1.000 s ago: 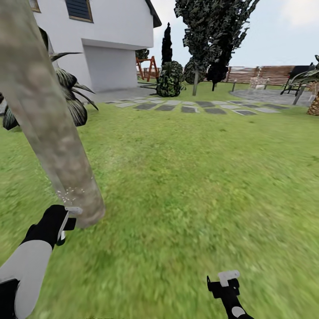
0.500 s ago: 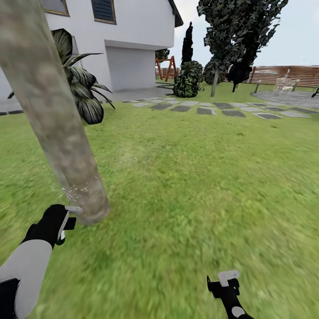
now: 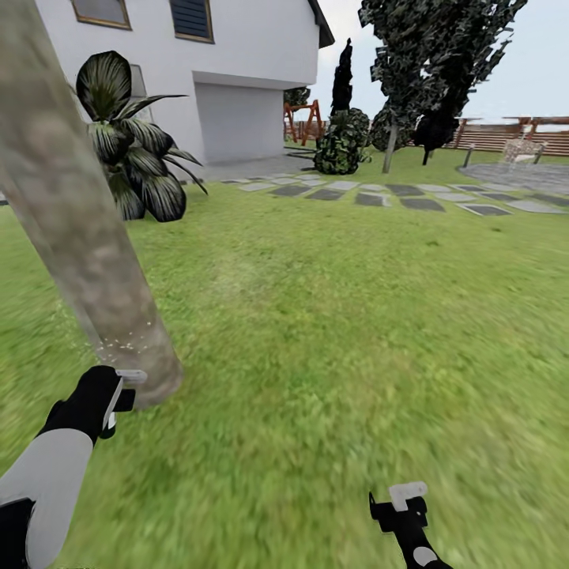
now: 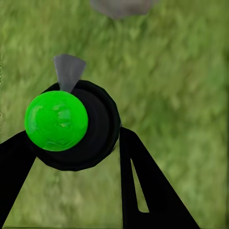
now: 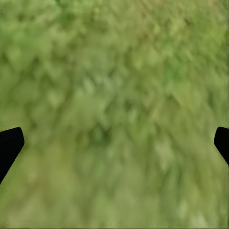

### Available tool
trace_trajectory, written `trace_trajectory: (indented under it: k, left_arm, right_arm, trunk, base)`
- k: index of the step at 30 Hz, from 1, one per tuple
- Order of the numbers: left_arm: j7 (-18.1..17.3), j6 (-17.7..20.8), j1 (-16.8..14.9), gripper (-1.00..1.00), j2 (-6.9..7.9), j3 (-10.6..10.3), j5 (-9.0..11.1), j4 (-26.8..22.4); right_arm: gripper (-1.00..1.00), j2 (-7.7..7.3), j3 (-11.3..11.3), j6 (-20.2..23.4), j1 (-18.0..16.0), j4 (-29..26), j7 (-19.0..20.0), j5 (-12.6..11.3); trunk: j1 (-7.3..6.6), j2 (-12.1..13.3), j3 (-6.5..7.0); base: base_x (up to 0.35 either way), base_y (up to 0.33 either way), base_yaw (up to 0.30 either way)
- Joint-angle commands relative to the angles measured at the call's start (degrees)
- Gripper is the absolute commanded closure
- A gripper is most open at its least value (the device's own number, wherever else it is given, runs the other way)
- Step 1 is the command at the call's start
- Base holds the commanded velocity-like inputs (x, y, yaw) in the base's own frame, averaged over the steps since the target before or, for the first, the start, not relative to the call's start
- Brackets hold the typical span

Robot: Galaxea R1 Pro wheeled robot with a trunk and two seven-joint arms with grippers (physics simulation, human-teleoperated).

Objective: In the garden, pick up the pesticide atomizer on the floor and spray pesticide onto both trees until each tree trunk is fully covered.

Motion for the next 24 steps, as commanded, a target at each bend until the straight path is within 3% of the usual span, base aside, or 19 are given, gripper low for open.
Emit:
trace_trajectory:
  k: [1,8,15,21,24]
  left_arm:
    - [-0.04,0.22,-0.01,1.0,-0.04,0.1,-0.21,-0.06]
    - [0.0,-0.03,0.26,1.0,0.92,0.58,-0.32,0.3]
    - [0.22,-0.31,0.38,1.0,0.81,0.61,-0.11,1.36]
    - [0.26,-0.82,0.41,1.0,0.67,0.62,0.04,5.28]
    - [0.26,-3.13,0.41,1.0,0.52,0.68,0.05,7.56]
  right_arm:
    - [-1.0,-0.03,0.5,-0.15,-0.01,-0.01,-0.14,-0.56]
    - [-1.0,-0.03,0.51,-0.15,-0.01,-0.01,-0.14,-0.56]
    - [-1.0,-0.03,0.53,-0.15,-0.01,-0.01,-0.14,-0.56]
    - [-1.0,-0.03,0.53,-0.15,-0.01,-0.01,-0.14,-0.56]
    - [-1.0,-0.03,0.51,-0.15,-0.01,-0.01,-0.14,-0.56]
  trunk:
    - [0.01,-0.02,-0.05]
    - [0.01,-0.02,-0.05]
    - [0.01,-0.02,-0.05]
    - [0.01,-0.02,-0.05]
    - [0.01,-0.02,-0.05]
  base:
    - [0.166,-0.253,0.255]
    - [0.175,-0.244,0.272]
    - [0.212,-0.216,0.276]
    - [0.238,-0.19,0.271]
    - [0.24,-0.185,0.058]
